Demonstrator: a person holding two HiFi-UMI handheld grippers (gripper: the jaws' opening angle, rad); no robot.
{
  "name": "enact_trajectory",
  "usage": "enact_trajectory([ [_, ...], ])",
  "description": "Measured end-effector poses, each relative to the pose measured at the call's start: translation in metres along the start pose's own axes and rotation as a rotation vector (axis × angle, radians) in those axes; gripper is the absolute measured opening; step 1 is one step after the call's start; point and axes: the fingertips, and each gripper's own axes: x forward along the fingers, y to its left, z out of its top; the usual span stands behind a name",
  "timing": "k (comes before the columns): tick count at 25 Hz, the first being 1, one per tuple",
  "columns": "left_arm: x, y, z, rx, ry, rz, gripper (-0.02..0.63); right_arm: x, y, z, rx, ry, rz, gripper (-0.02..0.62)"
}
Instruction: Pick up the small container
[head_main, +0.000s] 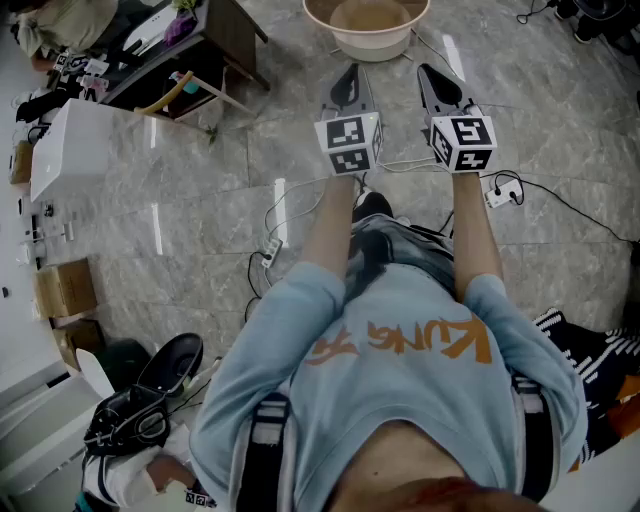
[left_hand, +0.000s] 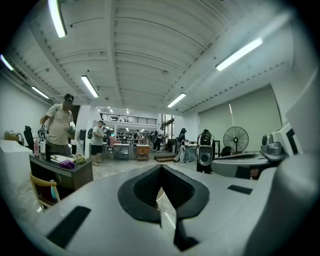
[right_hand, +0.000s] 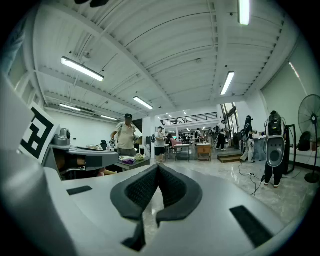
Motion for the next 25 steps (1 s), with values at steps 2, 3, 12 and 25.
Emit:
enact_trajectory([
  [2, 0.001, 0.003, 0.000, -0.006, 0.000, 0.000, 0.023, 0.003, 0.003, -0.001, -0.010, 0.004, 0.003, 0.009],
  [3, 0.002, 0.004, -0.001, -0.008, 0.000, -0.001, 0.023, 0.005, 0.003, -0.002, -0.012, 0.005, 0.004, 0.009],
  [12, 0.025, 0.032, -0.011, -0.031, 0.019, 0.000, 0.023, 0.031, -0.014, -0.003, 0.069, -0.018, -0.052, 0.011],
  [25, 0.057, 0.144, -0.015, -0.186, 0.053, 0.044, 0.023, 0.145, 0.003, -0.005, 0.167, 0.044, 0.003, 0.011],
])
